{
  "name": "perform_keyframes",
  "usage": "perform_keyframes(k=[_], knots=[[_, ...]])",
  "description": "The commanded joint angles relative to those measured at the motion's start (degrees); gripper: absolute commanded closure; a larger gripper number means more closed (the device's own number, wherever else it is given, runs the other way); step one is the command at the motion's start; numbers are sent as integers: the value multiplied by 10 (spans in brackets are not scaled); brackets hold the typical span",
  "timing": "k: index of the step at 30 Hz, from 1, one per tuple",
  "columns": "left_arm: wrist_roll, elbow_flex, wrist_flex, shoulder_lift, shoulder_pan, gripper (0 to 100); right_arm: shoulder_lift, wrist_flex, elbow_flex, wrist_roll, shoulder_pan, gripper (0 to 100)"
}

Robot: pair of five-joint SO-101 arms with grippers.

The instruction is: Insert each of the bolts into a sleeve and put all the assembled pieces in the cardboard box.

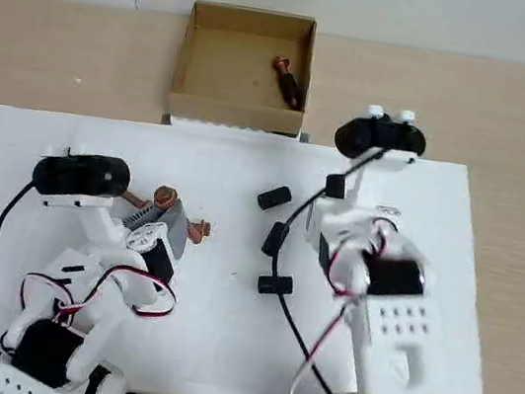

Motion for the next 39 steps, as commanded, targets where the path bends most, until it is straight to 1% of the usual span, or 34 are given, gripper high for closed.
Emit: perform_keyframes(k=[1,7,13,18,23,25,29,31,34,39], knots=[[-1,-7,-19,-3,-4,995,66,-2,-33,-18,4,997],[-2,-7,-19,-4,-4,995,145,-2,-34,-19,2,997],[-2,-7,-19,-5,-4,995,189,-3,-35,-16,0,995],[-3,-7,-18,-5,-4,995,232,-3,-43,16,5,995],[-3,-7,-18,-5,-4,995,259,-7,-48,18,3,988],[-3,-7,-18,-5,-4,995,269,-5,-53,33,5,946],[-3,-5,-18,-5,-4,995,280,-4,-54,45,5,823],[-3,-5,-18,-5,-4,995,281,-3,-54,45,4,797],[-3,-5,-18,-5,-4,995,284,4,-61,45,4,818],[-3,-4,-18,-5,-4,995,285,103,-125,46,6,858]])
